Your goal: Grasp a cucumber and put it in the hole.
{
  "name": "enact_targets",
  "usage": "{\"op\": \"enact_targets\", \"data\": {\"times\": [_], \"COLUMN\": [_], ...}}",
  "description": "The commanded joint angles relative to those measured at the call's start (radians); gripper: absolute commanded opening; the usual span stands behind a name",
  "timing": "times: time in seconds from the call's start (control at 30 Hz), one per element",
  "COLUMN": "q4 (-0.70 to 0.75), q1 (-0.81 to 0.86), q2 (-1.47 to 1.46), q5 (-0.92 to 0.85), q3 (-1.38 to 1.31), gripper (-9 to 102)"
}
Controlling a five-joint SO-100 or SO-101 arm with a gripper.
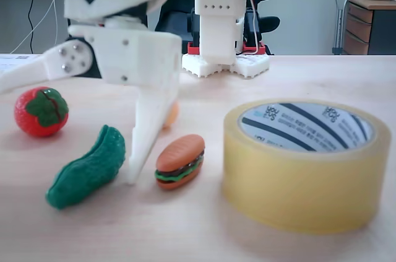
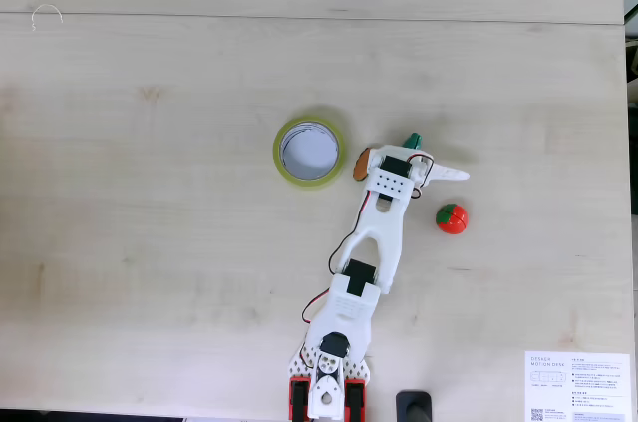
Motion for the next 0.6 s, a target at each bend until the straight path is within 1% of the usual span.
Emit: {"op": "enact_targets", "data": {"times": [0.0, 0.17, 0.57], "q4": [0.009, 0.009, 0.014], "q1": [0.003, 0.003, 0.003], "q2": [0.009, -0.003, -0.025], "q5": [0.086, 0.086, 0.087], "q3": [-0.063, -0.063, -0.063], "gripper": [61, 57, 32]}}
